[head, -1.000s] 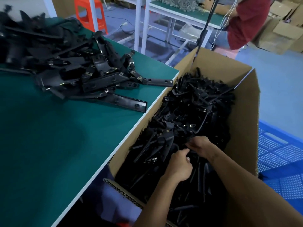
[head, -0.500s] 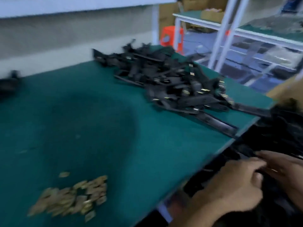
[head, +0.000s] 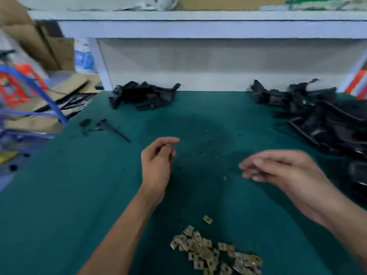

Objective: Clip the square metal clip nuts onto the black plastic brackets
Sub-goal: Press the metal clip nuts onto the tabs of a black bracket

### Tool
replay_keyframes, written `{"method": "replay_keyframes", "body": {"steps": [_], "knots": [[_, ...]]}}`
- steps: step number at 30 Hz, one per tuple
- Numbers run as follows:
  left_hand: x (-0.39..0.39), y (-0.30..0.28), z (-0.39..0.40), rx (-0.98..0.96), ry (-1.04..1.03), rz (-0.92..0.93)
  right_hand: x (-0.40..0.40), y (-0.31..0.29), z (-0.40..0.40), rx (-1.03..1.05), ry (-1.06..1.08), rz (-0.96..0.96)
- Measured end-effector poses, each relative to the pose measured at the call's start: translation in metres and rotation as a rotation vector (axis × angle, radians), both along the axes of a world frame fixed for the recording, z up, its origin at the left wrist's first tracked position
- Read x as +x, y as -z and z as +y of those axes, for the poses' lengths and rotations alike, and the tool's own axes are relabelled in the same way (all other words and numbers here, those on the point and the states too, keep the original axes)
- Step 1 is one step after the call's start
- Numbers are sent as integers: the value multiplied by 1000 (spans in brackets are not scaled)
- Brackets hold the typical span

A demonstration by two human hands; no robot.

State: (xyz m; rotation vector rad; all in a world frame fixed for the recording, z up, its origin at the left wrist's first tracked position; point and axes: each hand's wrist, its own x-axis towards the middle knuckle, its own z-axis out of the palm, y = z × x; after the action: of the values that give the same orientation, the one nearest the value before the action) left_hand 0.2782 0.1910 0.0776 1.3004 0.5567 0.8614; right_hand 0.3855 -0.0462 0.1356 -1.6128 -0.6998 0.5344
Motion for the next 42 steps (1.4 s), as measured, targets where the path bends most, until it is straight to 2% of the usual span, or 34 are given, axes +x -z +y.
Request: {"method": "replay_keyframes", "body": {"steps": [2, 4, 7, 11, 15, 17, 19, 25, 29, 32, 34, 36, 39, 42], "knots": [[1, 9, 9, 25, -16, 4, 21, 9, 69, -75, -52, -2], [7, 10, 10, 132, -10, 30, 38, 19, 133, -147, -85, -18], [14, 8, 12, 212, 6, 56, 66, 27, 228, -210, -40, -149], [11, 9, 21, 51, -17, 29, 102, 35, 332, -271, 74, -346], [10, 7, 24, -32, 3, 44, 114, 43, 396, -456, 105, -552], [10, 7, 24, 8, 31, 62, 114, 50, 410, -561, 104, -581], [10, 5, 25, 34, 42, 82, 113, 57, 417, -570, 116, -625], [10, 7, 24, 19, -12, 52, 116, 49, 391, -374, 307, -565], [10, 7, 20, 50, -28, 51, 104, 25, 333, -209, 266, -545], [9, 7, 19, 65, -69, 84, 82, 9, 274, -87, 333, -482], [7, 6, 15, 196, -126, 145, 66, 1, 228, 32, 366, -329], [2, 4, 7, 444, -177, 188, 50, -7, 180, 52, 360, -232], [2, 2, -8, 977, -296, 274, 29, -10, 119, -68, 301, -221], [0, -2, -35, 1306, -338, 312, 7, -12, 86, -297, 125, -270]]}}
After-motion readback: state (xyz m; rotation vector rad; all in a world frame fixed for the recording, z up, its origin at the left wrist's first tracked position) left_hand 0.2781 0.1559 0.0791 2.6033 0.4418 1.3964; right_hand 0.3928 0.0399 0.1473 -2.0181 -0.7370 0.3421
